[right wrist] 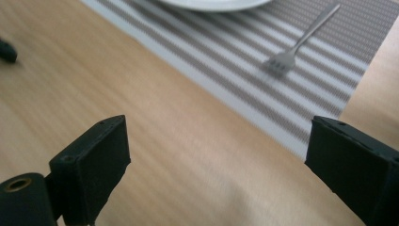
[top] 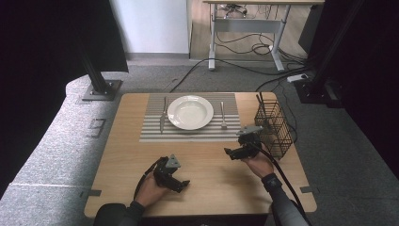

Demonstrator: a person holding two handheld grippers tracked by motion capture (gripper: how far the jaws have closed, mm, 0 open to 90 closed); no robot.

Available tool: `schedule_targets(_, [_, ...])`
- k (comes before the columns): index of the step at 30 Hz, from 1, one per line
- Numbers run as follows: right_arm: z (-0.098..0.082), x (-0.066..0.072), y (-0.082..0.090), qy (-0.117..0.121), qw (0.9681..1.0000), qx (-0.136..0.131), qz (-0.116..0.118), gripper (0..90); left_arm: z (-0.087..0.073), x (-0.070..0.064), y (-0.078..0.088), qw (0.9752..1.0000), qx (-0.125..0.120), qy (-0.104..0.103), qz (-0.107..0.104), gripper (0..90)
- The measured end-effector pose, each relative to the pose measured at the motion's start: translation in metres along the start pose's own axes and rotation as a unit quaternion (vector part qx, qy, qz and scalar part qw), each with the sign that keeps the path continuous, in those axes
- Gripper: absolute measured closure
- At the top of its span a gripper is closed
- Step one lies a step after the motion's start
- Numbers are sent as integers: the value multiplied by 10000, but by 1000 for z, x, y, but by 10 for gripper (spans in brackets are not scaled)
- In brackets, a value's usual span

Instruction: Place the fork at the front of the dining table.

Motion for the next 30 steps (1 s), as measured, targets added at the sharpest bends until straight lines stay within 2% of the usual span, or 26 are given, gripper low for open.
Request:
schedule_targets(2, [-9,1,3,-16,10000,17,-22,44,0,0,0,10000,-5,7,10,0])
schedule_targets(3, [-20,1,6,-46,10000,44,-11,42,0,0,0,10000,-17,20,20,0])
schedule_targets(4, [-20,1,6,-46,10000,44,-11,42,0,0,0,10000,-17,20,20,0])
schedule_targets(8, [-40,4,6,-9,10000,67,-16,37,-1,-1,1,10000,-15,43,43,0])
schedule_targets(16, [-65,3,2,-23,10000,77,-15,30,-2,-2,2,10000,-25,64,55,0])
schedule_targets(18, [-75,2,-4,-46,9998,169,-5,26,-3,-2,2,10000,-26,64,58,0])
schedule_targets(22, [-82,2,-11,1,9995,308,-29,0,-3,-2,2,10000,-29,66,59,0])
schedule_targets(24, [-84,3,-12,-120,9996,237,12,0,-3,-2,2,10000,-26,66,61,0])
schedule_targets(30, [-84,3,-12,-124,9996,235,38,0,-3,-2,2,10000,-25,66,61,0])
Point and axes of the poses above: each handheld gripper's, and its own axes: y roughly backward along the jaws, z roughly out of its top, x roughly to its left, the point moved 3 cm from there along -y, roughly forward along the jaws, and after that the axes turned 12 degrees about -z, right-handed, at the moved point
